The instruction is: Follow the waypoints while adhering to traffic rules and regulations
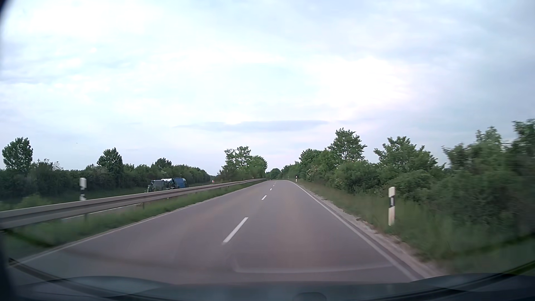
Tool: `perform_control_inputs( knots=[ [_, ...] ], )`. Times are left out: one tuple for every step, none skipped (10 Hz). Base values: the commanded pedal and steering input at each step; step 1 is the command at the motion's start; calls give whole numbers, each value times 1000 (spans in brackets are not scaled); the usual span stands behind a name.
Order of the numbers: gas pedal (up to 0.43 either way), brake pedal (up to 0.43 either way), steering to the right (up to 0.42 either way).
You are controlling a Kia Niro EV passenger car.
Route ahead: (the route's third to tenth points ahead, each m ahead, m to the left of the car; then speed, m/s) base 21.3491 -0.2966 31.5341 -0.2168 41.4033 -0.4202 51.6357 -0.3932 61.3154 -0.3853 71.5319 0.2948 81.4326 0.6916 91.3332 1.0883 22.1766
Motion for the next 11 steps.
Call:
perform_control_inputs(
  knots=[
    [220, 0, 0],
    [220, 0, 0],
    [220, 0, 0],
    [220, 0, 0],
    [220, 0, 0],
    [240, 0, 0],
    [248, 0, 0],
    [260, 0, 0],
    [260, 0, 0],
    [260, 0, 0],
    [260, 0, 0]
  ],
)
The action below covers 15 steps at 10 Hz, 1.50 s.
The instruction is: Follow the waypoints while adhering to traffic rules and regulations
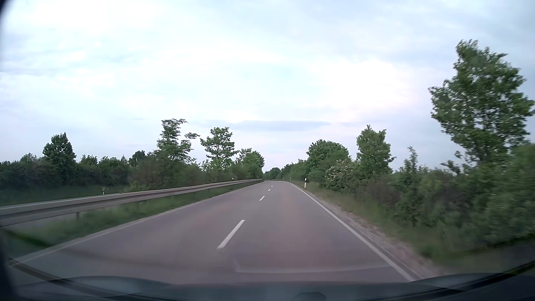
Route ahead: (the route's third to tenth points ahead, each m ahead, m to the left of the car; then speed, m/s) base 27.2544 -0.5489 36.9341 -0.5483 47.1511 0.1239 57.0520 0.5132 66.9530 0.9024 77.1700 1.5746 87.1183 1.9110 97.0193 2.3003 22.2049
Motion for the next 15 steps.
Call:
perform_control_inputs(
  knots=[
    [260, 0, 0],
    [248, 0, 0],
    [240, 0, 0],
    [240, 0, 0],
    [228, 0, 0],
    [228, 0, 0],
    [228, 0, 0],
    [220, 0, 0],
    [220, 0, 0],
    [220, 0, 0],
    [220, 0, 0],
    [220, 0, 0],
    [220, 0, 0],
    [220, 0, 0],
    [220, 0, 0]
  ],
)
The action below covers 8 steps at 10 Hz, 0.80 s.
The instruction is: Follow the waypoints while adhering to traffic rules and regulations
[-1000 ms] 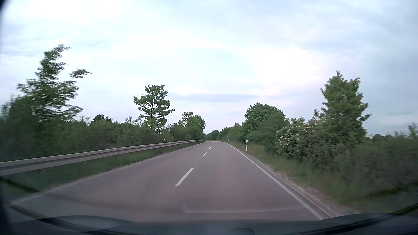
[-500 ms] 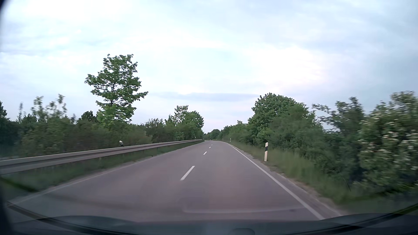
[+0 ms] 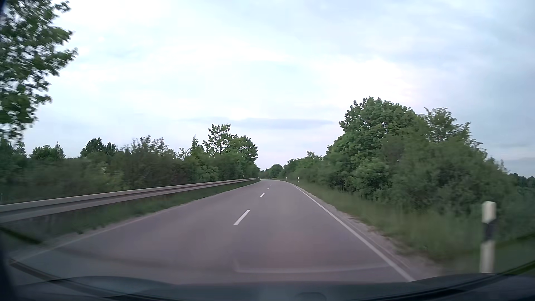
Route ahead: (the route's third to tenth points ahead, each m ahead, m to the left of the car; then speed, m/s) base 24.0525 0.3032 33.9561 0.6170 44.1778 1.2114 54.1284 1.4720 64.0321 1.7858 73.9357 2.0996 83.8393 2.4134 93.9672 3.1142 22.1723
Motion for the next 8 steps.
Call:
perform_control_inputs(
  knots=[
    [220, 0, 0],
    [220, 0, 0],
    [209, 0, -1],
    [209, 0, 0],
    [209, 0, -1],
    [209, 0, -1],
    [197, 0, 0],
    [197, 0, 0]
  ],
)
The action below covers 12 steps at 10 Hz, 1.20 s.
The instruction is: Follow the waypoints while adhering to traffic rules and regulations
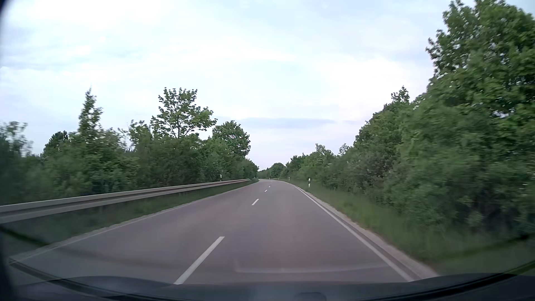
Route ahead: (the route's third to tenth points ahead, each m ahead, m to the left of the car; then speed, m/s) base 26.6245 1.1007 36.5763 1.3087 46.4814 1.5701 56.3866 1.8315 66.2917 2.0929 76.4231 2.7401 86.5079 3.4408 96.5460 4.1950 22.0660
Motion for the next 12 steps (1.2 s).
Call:
perform_control_inputs(
  knots=[
    [197, 0, 0],
    [197, 0, -1],
    [197, 0, -1],
    [197, 0, 0],
    [197, 0, -1],
    [197, 0, 0],
    [197, 0, -1],
    [197, 0, 0],
    [197, 0, 0],
    [197, 0, -1],
    [197, 0, -1],
    [197, 0, -1]
  ],
)
